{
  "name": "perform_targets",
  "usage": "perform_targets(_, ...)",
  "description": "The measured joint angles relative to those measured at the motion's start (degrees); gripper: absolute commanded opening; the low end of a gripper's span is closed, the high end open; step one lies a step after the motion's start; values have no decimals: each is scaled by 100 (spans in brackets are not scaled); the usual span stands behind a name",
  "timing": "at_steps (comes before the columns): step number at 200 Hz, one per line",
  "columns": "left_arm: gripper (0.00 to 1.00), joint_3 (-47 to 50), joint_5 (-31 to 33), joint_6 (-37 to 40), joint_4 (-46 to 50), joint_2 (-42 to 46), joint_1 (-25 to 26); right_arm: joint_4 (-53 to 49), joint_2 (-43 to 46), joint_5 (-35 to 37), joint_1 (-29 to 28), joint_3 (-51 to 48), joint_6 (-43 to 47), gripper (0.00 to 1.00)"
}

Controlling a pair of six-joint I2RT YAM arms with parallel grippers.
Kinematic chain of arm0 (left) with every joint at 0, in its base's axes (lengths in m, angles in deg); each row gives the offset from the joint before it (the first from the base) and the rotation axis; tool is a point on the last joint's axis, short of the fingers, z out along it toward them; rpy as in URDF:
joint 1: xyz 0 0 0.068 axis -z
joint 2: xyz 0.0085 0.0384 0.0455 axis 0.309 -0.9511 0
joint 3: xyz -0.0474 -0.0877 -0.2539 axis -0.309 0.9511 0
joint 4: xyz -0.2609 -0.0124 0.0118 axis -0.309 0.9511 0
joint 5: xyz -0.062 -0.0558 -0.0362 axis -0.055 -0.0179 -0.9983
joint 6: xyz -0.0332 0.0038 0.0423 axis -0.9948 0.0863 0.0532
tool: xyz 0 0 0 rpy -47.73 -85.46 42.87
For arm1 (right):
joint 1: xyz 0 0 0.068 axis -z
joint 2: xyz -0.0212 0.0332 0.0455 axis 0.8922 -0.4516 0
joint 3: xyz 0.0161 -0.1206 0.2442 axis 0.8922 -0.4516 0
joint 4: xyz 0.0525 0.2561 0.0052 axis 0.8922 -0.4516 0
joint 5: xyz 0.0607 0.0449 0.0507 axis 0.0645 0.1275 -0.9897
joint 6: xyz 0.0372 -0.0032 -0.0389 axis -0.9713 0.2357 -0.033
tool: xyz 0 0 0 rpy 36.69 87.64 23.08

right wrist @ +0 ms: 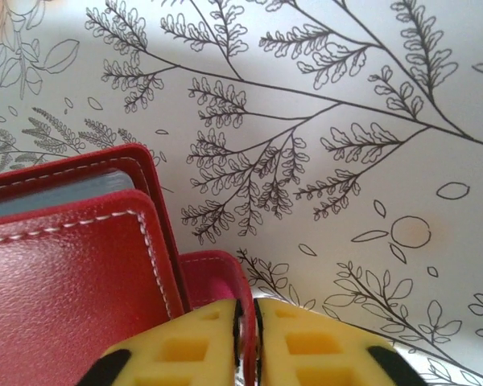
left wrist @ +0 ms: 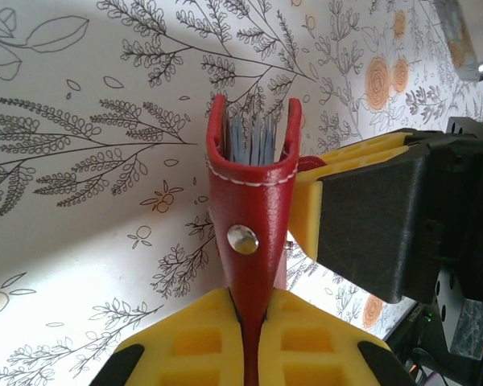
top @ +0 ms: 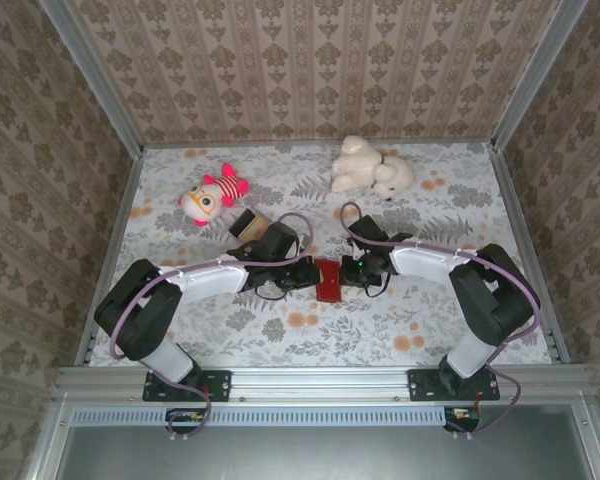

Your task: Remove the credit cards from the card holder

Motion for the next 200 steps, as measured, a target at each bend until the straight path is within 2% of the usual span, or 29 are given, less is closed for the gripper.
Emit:
perform_targets(24,41,-2,96,9,151,0,-11,-61,4,157,0,120,125,2)
perform_targets(47,54,-20,225,120,409,0,-79,-273,118,400,0,201,306,1)
perform_targets(90,64,-293,507,413,964,74,-236,-968,776,597,0,343,601,1)
perform_targets(146,93,-393,944,802,1340,745,-730,-1390,1228,428,-39,837,695,1)
perform_targets(164,98,-393,1060,894,1335,855,-911,-1390,1226,332,-105,935,671,1)
perform_targets(200,100,-323,1182,997,1263,981,-1014,-1353,1082,245,-278,1106,564,1)
